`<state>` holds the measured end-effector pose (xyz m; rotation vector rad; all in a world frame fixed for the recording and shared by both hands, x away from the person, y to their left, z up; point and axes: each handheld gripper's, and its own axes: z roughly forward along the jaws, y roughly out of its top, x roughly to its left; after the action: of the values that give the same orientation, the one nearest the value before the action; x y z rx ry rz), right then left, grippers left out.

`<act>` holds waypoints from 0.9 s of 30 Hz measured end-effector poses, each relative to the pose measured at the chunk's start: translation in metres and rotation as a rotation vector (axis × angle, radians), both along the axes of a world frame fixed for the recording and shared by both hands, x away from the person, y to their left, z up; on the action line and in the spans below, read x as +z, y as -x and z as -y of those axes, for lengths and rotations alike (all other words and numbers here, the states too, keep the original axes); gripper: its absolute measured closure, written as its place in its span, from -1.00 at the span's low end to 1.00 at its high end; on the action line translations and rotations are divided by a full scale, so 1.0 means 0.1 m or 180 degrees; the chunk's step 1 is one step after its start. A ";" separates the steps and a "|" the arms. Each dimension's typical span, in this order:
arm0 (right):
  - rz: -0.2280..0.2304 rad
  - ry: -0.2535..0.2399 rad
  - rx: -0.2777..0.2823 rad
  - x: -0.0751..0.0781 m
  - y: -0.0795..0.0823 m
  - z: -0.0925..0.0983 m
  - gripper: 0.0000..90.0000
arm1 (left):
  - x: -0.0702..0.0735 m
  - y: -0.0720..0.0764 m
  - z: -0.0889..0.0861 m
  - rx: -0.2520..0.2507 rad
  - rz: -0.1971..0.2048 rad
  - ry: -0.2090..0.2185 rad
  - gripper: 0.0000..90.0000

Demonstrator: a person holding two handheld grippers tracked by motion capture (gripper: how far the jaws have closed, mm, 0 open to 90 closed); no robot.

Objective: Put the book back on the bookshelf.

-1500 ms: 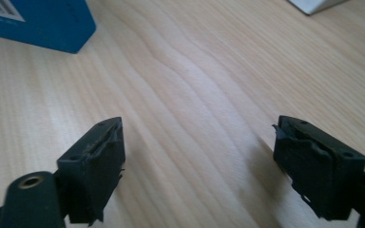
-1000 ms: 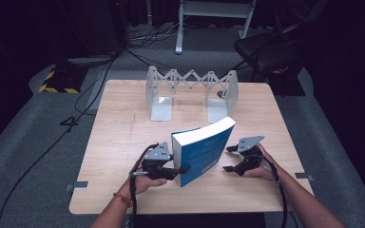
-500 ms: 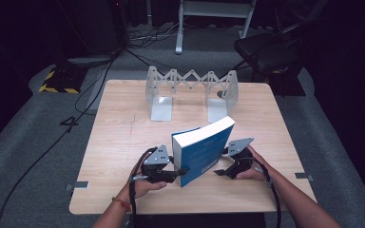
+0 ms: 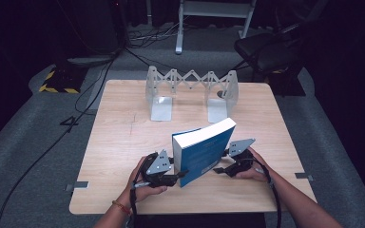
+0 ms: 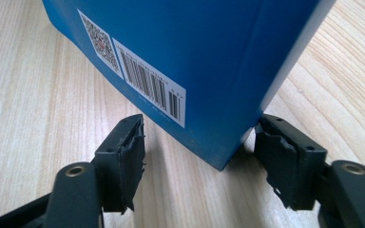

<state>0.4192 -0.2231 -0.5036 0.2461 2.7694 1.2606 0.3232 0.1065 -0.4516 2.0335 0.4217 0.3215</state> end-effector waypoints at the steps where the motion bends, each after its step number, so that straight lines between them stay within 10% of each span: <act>1: 0.0011 0.0005 0.0006 0.00 0.01 0.01 -0.16 | -0.01 0.00 0.00 0.0008 -0.0001 -0.0034 0.13; 21: 0.0141 0.0167 0.0236 0.09 0.34 0.15 -0.04 | -0.24 0.00 0.01 0.0019 -0.0107 -0.0379 0.06; 27: 0.0074 -0.0068 0.0134 0.24 0.42 0.20 0.01 | -0.25 0.00 0.03 0.0014 -0.0102 -0.0411 0.08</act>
<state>0.3770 -0.2426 -0.4792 0.1745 2.7569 1.2947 0.3229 0.1038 -0.4761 2.1664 0.4348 0.3265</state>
